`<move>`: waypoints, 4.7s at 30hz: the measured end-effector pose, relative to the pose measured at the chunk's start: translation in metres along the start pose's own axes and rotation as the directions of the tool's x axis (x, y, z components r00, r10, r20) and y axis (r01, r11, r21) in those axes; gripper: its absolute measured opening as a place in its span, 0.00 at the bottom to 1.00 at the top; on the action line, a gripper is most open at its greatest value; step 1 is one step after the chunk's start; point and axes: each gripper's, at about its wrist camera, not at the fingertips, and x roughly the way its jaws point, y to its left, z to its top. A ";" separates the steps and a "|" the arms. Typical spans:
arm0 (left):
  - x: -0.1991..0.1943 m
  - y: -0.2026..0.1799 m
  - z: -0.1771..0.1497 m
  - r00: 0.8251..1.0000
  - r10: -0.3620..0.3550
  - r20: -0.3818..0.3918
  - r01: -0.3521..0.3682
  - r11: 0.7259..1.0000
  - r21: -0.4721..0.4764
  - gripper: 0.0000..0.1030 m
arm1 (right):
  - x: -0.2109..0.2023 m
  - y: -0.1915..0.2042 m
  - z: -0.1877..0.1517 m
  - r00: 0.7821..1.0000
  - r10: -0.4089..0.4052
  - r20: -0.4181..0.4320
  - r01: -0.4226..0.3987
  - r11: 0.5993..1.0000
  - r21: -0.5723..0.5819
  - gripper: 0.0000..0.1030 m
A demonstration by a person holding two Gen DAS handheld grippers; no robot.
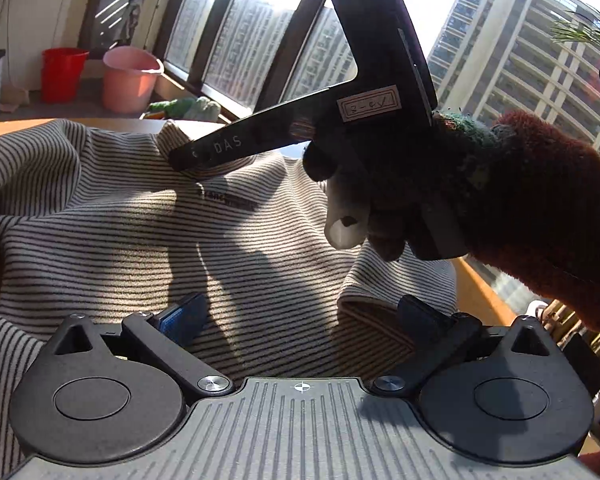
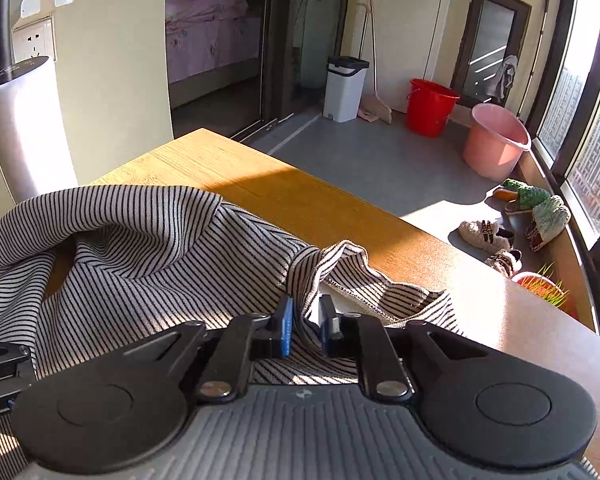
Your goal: Fold clothes
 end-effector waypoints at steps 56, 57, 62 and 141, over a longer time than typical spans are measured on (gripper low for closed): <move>-0.028 0.000 -0.001 0.992 0.119 0.033 -0.118 0.993 -0.031 1.00 | -0.047 -0.023 -0.062 0.992 -0.126 0.009 0.122 0.977 0.176 0.90; -0.026 -0.003 -0.002 0.991 0.134 0.032 -0.133 0.991 -0.028 1.00 | -0.059 -0.021 -0.063 0.989 -0.143 0.037 0.134 0.974 0.181 0.89; -0.023 -0.013 -0.006 0.989 0.141 0.038 -0.140 0.990 -0.036 1.00 | -0.130 -0.009 -0.083 0.972 -0.197 0.126 0.178 0.973 0.148 0.37; -0.022 0.005 -0.010 0.995 0.039 0.090 -0.025 0.988 -0.149 1.00 | -0.099 -0.048 -0.115 0.995 -0.092 0.049 0.049 0.824 0.564 0.43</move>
